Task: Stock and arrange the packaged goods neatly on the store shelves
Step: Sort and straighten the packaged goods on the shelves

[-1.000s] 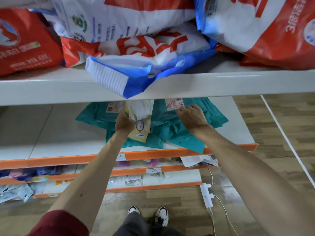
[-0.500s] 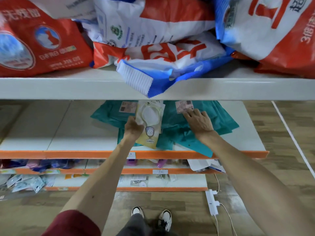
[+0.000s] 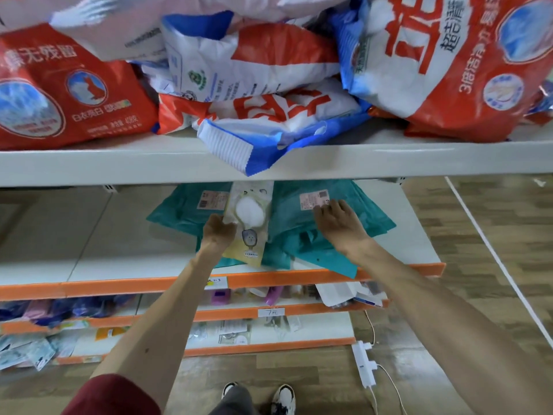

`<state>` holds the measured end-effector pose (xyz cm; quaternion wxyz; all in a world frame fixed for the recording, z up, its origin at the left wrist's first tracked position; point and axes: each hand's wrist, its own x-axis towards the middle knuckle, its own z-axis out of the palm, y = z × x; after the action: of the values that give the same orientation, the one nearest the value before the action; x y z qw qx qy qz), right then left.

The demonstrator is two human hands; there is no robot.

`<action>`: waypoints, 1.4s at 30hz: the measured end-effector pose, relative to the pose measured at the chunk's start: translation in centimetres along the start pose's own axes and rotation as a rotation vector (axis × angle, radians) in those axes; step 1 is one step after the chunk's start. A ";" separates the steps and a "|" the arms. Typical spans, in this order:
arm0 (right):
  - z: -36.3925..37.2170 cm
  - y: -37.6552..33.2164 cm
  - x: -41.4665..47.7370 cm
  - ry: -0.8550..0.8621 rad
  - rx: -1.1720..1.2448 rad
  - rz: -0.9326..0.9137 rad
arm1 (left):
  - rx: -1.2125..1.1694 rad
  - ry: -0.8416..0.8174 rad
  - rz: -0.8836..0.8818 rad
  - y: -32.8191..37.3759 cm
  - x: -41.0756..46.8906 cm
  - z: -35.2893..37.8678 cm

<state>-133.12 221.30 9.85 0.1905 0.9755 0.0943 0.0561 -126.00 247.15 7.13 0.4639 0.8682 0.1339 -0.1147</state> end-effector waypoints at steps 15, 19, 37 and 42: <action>-1.1 3.8 2.2 0.037 1.223 1.067 | 0.034 -0.018 -0.001 0.1 -0.3 1.6; 2.0 2.2 0.1 -0.124 1.595 1.249 | 0.133 -0.069 -0.012 0.6 -0.7 2.1; -2.7 0.9 1.9 -0.086 1.700 1.052 | -0.195 -0.031 0.076 0.1 -2.2 -6.7; -6.2 -5.3 4.4 -0.083 1.726 0.972 | -0.247 0.099 0.189 -3.7 -4.9 -14.7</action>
<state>-130.55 229.28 13.89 -0.6260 0.7137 -0.3142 0.0061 -130.70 260.81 13.85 0.5689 0.8177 0.0874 -0.0104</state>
